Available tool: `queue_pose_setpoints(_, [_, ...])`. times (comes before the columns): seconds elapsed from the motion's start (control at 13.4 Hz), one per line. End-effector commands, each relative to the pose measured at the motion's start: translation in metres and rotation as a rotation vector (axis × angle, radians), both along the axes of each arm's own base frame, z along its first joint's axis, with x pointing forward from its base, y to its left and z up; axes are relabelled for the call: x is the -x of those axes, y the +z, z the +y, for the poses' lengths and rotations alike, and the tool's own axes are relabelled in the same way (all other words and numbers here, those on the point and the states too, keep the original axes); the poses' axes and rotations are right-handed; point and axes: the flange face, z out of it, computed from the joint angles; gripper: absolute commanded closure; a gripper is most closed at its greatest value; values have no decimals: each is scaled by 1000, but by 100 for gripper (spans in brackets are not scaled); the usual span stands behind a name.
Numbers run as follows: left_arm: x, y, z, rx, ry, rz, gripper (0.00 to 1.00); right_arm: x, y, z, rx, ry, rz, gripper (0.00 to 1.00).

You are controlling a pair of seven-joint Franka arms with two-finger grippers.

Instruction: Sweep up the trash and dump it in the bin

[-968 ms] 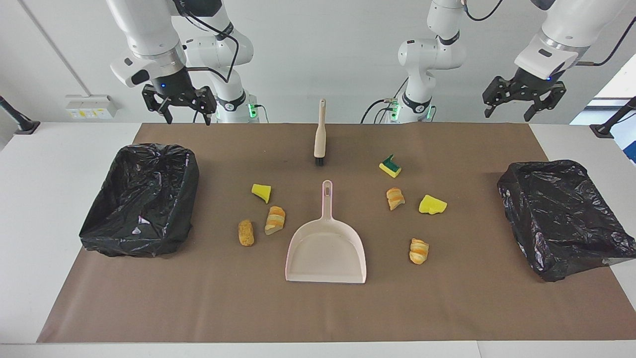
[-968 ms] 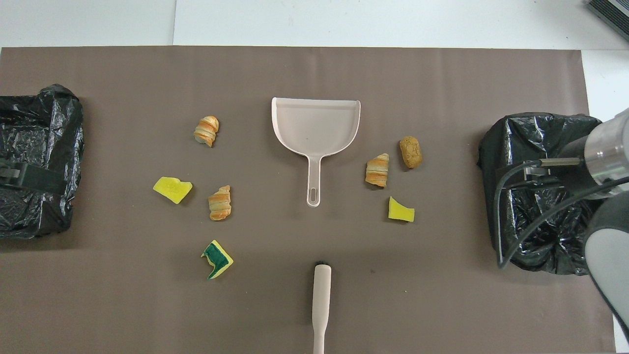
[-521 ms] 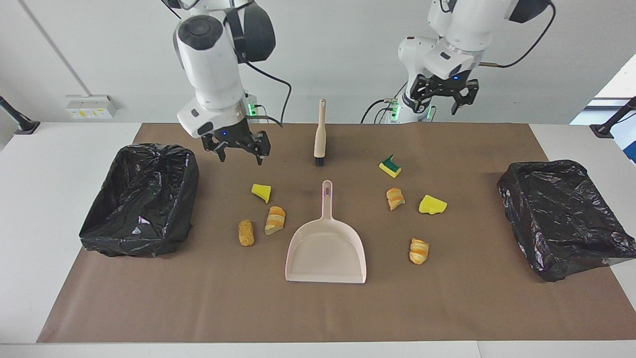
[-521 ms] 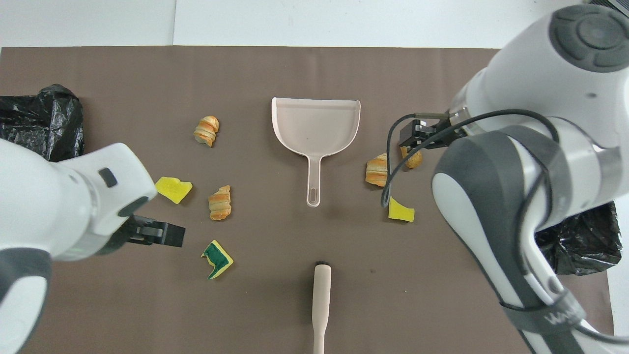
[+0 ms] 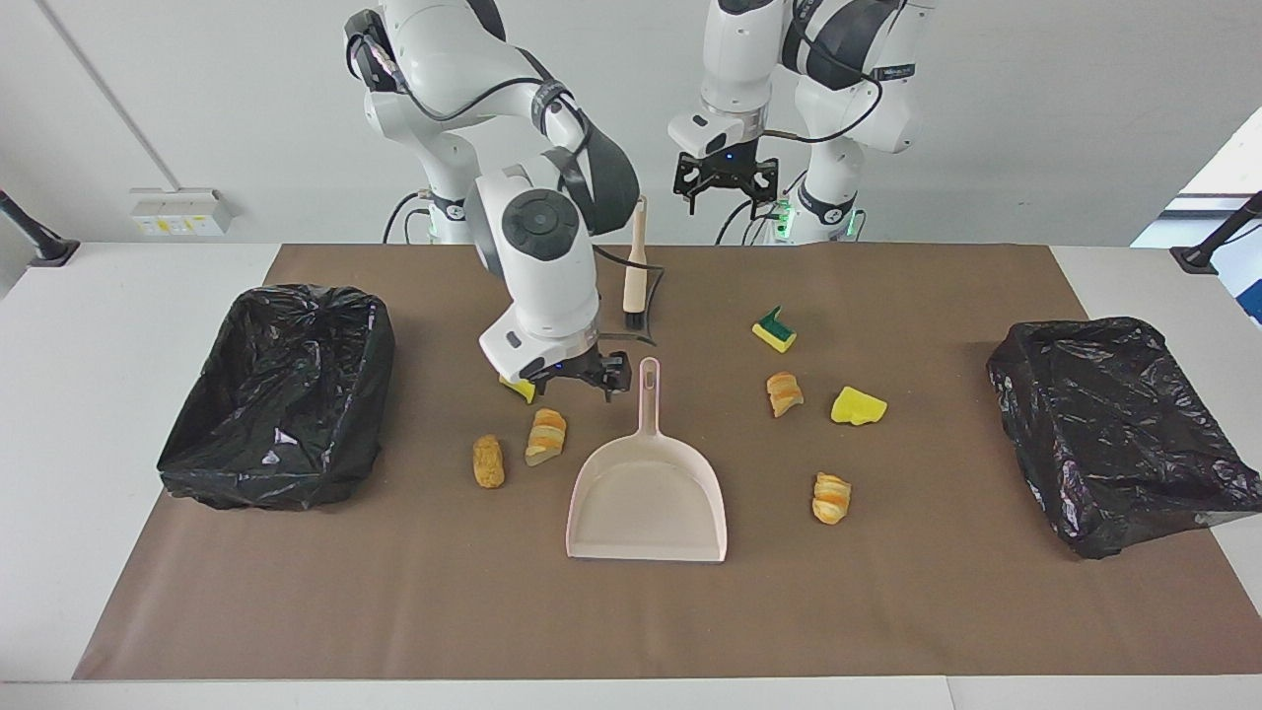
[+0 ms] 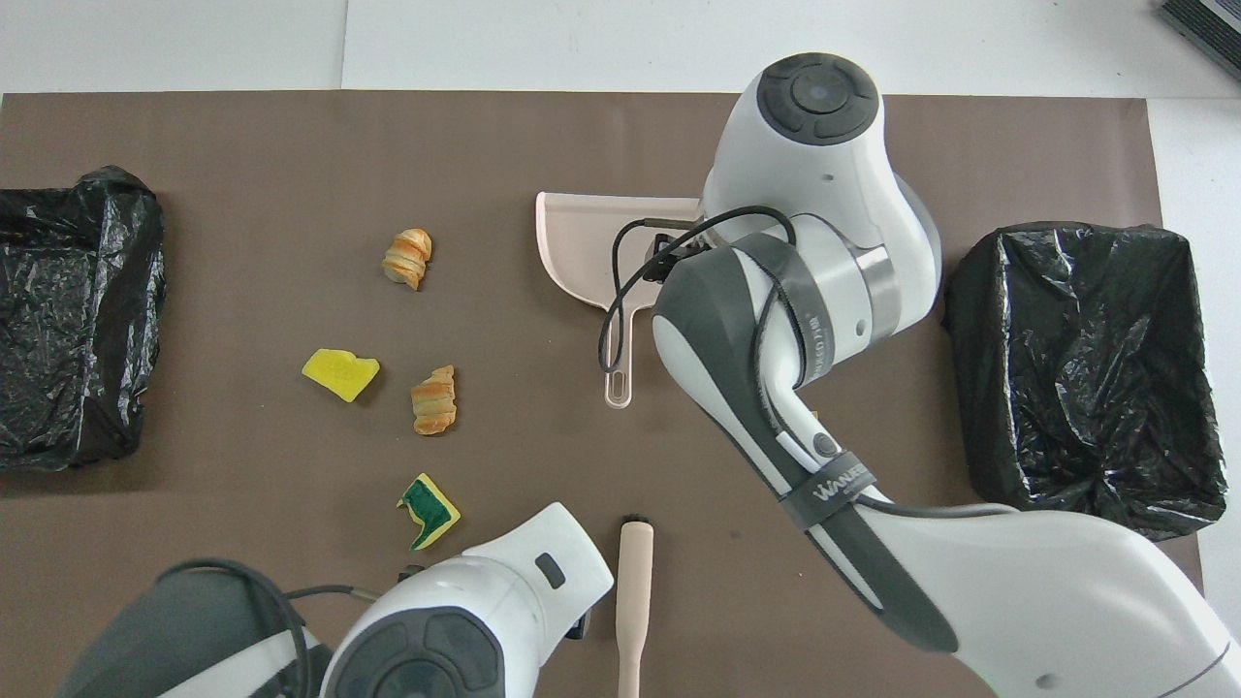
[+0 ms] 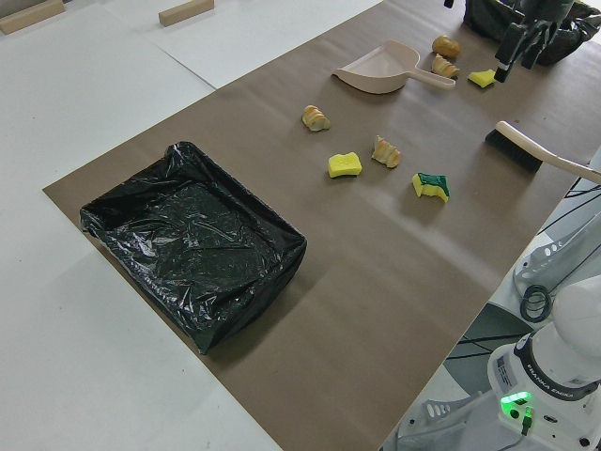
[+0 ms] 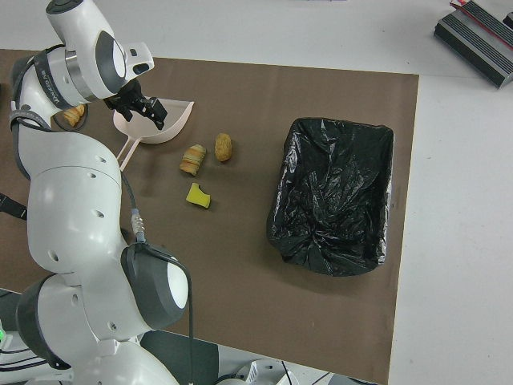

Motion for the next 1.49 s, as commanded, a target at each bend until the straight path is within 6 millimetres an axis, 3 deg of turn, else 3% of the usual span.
queue_pose_setpoints(0.0, [45, -28, -21, 36, -6, -3, 0, -1, -26, 32, -27, -5, 3, 0])
queue_pose_setpoints(0.07, [62, -43, -35, 32, -17, -2, 0, 4, -39, 43, -30, 13, 22, 0])
queue_pose_setpoints(0.3, [104, -93, -65, 44, -13, -15, 0, 12, -58, 50, -58, 16, 66, 0])
queue_pose_setpoints(0.52, [107, -122, -79, 37, 7, -16, 0, 20, -71, 58, -78, 27, 79, 0])
queue_pose_setpoints(0.67, [119, -136, -88, 21, 16, -12, 0, 36, -81, 86, -71, 74, 72, 0])
queue_pose_setpoints(0.89, [131, -156, -89, -14, -4, 2, 0, 34, -89, 71, -49, 74, 113, 0])
queue_pose_setpoints(1.12, [132, -179, -91, -25, 7, 3, 0, 37, -89, 70, -40, 92, 129, 0])
queue_pose_setpoints(1.19, [135, -179, -93, -23, 10, 1, 1, 37, -89, 69, -42, 107, 130, 2])
queue_pose_setpoints(1.41, [145, -180, -96, -29, 5, 2, 7, 34, -89, 70, -71, 123, 121, 37])
